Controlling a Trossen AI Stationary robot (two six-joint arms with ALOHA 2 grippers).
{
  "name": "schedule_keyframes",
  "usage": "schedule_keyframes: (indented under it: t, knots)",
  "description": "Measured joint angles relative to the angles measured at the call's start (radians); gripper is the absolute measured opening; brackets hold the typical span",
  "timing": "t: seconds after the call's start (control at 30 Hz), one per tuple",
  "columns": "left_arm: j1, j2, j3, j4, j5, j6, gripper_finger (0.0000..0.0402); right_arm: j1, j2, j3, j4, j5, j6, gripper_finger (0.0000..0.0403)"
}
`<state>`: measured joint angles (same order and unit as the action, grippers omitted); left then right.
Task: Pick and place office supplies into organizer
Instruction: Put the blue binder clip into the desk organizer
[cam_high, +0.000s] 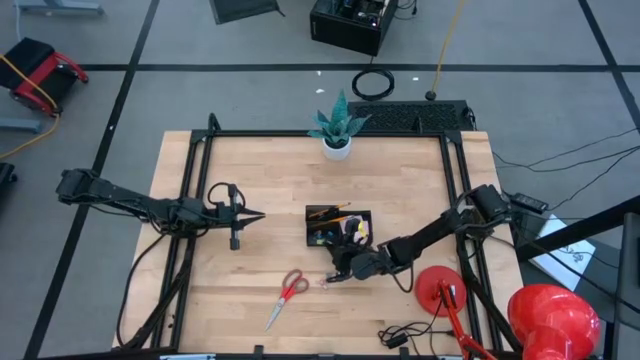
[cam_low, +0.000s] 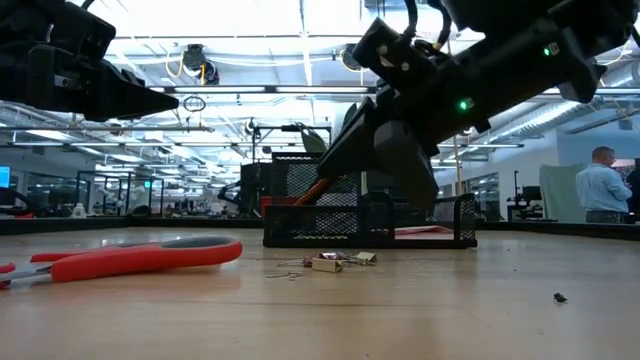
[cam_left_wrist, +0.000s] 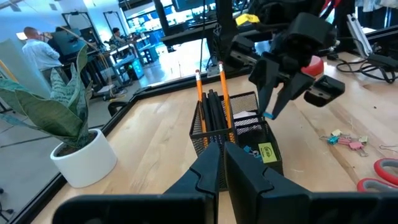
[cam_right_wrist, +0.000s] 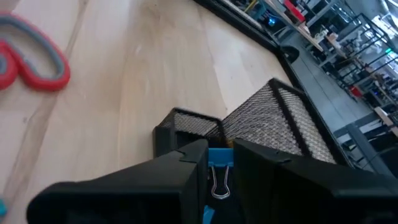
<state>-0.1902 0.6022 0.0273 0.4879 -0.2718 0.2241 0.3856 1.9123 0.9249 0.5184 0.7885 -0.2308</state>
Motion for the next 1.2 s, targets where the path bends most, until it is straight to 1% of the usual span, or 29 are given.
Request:
schedule_keyframes:
  t: [0.2,0.33,0.43,0.8,1.0,1.07,1.2]
  knots:
    - [0.0,0.0,0.0,0.0,0.0,-0.005,0.0031,-0.003,0.001,0.0,-0.001,-0.002,0.002,0.0055]
    - [0.0,0.0,0.0,0.0,0.0,-0.012,0.0031,-0.003,0.001,0.0,-0.051,0.001,-0.002,0.0055]
    - [0.0,0.0,0.0,0.0,0.0,-0.018,0.0031,-0.003,0.001,0.0,-0.083,0.023,-0.002,0.0055]
    - [0.0,0.0,0.0,0.001,0.0,-0.013,0.0031,-0.021,0.003,0.0,-0.089,0.007,-0.014,0.0055]
    - [0.0,0.0,0.0,0.001,0.0,-0.009,0.0031,-0.026,0.045,0.001,-0.067,0.021,-0.028,0.0055]
    - [0.0,0.0,0.0,0.001,0.0,-0.002,0.0031,-0.026,0.062,0.002,-0.065,0.0,-0.02,0.0055]
    - [0.0,0.0,0.0,0.001,0.0,0.0,0.0031,-0.026,0.068,0.002,-0.064,0.0,-0.029,0.0057]
